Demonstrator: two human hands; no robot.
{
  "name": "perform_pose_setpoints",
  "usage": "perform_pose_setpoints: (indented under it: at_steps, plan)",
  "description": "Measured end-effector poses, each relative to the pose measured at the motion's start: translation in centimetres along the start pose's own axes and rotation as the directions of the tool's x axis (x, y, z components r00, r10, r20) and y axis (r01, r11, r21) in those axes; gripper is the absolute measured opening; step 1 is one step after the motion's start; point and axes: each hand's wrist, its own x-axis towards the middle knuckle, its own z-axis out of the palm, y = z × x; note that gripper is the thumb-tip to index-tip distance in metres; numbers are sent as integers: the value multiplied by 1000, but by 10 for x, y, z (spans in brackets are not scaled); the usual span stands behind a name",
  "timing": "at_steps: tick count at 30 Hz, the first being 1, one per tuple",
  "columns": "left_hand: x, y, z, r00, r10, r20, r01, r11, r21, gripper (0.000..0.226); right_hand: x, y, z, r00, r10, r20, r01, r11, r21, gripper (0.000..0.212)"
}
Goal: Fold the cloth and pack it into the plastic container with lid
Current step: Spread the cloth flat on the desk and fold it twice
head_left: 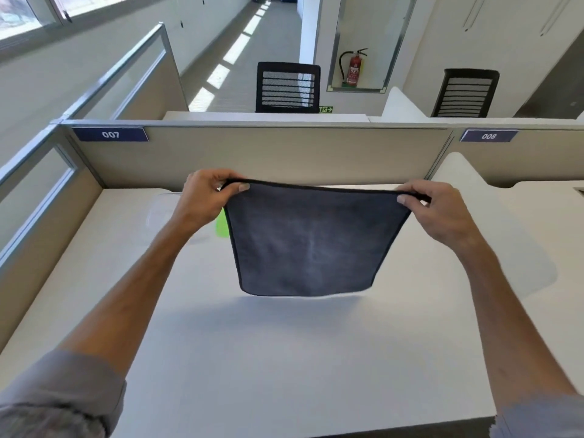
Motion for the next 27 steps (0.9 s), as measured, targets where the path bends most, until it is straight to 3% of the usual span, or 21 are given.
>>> perform_pose_setpoints:
  at_steps: [5, 10, 13, 16, 21, 24, 27]
  plan:
    - [17, 20, -21, 996, 39, -81, -50, 989, -136, 17, 8, -24, -20, 983, -62, -172, 70, 997, 41, 21]
    - [-28, 29, -22, 988, 96, -124, -109, 989, -104, 8, -27, -24, -23, 943, -137, -302, 173, 981, 93, 17]
    - [-78, 12, -5, 996, 52, -73, -59, 994, -89, 7, -72, 4, -3, 966, -116, -230, 150, 979, 139, 14]
    - [-144, -22, 26, 996, -49, 77, 54, 996, -67, 18, -133, 48, 36, 995, -53, -85, 64, 989, 137, 19]
    - [-249, -92, 93, 867, -297, 399, 269, 955, 125, 8, -245, 124, 121, 983, 140, 119, -141, 990, -3, 24]
    - [-300, -120, 120, 795, -360, 488, 261, 929, 261, 11, -306, 152, 158, 947, 254, 196, -236, 965, -112, 21]
    - [-339, -135, 131, 822, -314, 475, 181, 935, 304, 14, -343, 160, 173, 942, 238, 239, -175, 951, -257, 27]
